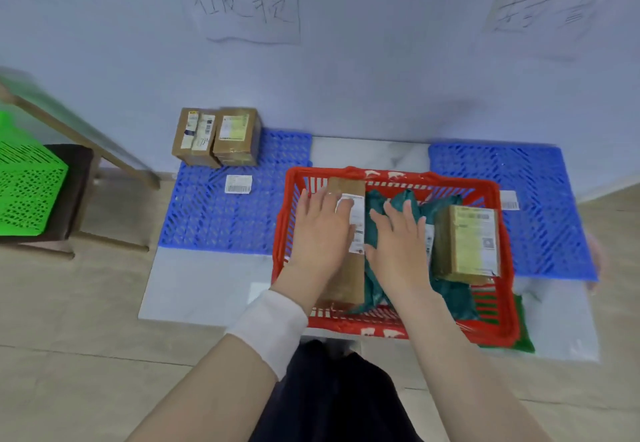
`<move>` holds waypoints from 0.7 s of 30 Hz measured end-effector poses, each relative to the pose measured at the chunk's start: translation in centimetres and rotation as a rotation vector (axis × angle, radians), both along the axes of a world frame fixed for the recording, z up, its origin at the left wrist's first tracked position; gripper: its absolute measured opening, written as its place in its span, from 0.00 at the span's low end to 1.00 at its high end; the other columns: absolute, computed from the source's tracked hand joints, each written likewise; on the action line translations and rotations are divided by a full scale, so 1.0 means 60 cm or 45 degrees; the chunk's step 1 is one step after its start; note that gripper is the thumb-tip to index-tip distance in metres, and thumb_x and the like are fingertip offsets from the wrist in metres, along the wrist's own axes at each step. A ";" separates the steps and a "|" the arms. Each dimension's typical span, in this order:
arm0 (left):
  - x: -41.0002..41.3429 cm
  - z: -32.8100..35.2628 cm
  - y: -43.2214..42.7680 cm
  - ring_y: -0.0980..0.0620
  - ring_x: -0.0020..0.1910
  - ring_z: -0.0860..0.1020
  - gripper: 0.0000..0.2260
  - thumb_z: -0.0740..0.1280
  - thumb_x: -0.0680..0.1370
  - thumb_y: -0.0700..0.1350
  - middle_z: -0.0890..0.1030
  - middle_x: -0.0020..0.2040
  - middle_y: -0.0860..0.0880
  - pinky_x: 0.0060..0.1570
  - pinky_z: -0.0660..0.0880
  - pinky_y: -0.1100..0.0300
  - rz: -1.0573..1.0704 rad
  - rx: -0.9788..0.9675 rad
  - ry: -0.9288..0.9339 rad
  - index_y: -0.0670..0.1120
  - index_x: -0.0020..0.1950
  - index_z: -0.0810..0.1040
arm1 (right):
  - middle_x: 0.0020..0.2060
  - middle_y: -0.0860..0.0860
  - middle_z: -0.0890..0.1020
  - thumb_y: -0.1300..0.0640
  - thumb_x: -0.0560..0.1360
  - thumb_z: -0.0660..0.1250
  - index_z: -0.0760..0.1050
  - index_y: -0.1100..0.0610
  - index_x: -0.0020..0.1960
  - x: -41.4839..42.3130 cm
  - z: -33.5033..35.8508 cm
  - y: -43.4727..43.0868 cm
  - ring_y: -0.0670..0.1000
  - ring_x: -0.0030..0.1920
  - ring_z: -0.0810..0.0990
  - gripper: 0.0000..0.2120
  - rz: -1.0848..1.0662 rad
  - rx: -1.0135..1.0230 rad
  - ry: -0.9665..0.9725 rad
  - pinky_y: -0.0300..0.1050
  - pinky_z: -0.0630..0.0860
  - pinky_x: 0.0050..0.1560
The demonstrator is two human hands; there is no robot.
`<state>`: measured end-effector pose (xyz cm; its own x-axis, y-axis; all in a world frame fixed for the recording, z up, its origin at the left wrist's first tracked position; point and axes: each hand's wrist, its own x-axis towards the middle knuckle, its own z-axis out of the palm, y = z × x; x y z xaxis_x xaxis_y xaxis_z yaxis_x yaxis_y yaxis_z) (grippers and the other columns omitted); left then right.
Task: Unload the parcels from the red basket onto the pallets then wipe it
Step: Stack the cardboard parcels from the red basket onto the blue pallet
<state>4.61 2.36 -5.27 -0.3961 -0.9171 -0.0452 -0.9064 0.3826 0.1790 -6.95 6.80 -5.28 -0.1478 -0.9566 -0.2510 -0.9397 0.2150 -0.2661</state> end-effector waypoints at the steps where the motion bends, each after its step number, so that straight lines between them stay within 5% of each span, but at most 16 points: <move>1: -0.016 0.004 0.007 0.44 0.55 0.79 0.20 0.77 0.62 0.49 0.82 0.51 0.46 0.59 0.71 0.44 -0.034 -0.013 -0.036 0.46 0.52 0.80 | 0.75 0.54 0.55 0.53 0.77 0.62 0.57 0.54 0.74 -0.012 0.002 0.011 0.58 0.76 0.44 0.27 -0.006 -0.006 -0.001 0.57 0.41 0.73; 3: -0.046 0.005 0.017 0.45 0.57 0.78 0.19 0.76 0.64 0.50 0.82 0.52 0.47 0.60 0.71 0.45 -0.069 -0.044 -0.052 0.47 0.52 0.80 | 0.75 0.54 0.55 0.52 0.77 0.61 0.57 0.54 0.74 -0.038 0.002 0.030 0.58 0.76 0.44 0.27 -0.038 -0.004 0.013 0.56 0.42 0.73; 8: -0.131 -0.007 0.054 0.45 0.74 0.55 0.21 0.59 0.79 0.49 0.63 0.73 0.47 0.72 0.45 0.47 -0.168 0.112 -0.046 0.47 0.71 0.63 | 0.75 0.53 0.57 0.53 0.77 0.62 0.57 0.54 0.74 -0.115 -0.013 0.076 0.56 0.76 0.46 0.28 -0.187 0.031 -0.029 0.54 0.44 0.74; 15: -0.248 -0.052 0.097 0.43 0.69 0.67 0.20 0.66 0.75 0.49 0.74 0.66 0.45 0.70 0.55 0.44 -0.168 0.216 -0.025 0.45 0.65 0.72 | 0.74 0.54 0.60 0.55 0.76 0.64 0.59 0.56 0.73 -0.250 -0.063 0.121 0.57 0.76 0.49 0.28 -0.348 0.109 -0.199 0.51 0.48 0.74; 21: -0.321 -0.101 0.112 0.46 0.67 0.67 0.24 0.62 0.77 0.50 0.69 0.67 0.45 0.64 0.64 0.52 0.261 0.688 0.261 0.45 0.71 0.62 | 0.62 0.55 0.69 0.53 0.74 0.67 0.67 0.59 0.68 -0.346 -0.107 0.139 0.55 0.64 0.67 0.25 -0.501 0.093 -0.253 0.47 0.68 0.62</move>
<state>-14.68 9.10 -11.33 -0.2636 -0.8443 -0.4666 -0.8786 0.0105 0.4775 -27.68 15.14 -11.71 -0.4392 -0.8160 -0.3758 -0.7149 0.5708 -0.4040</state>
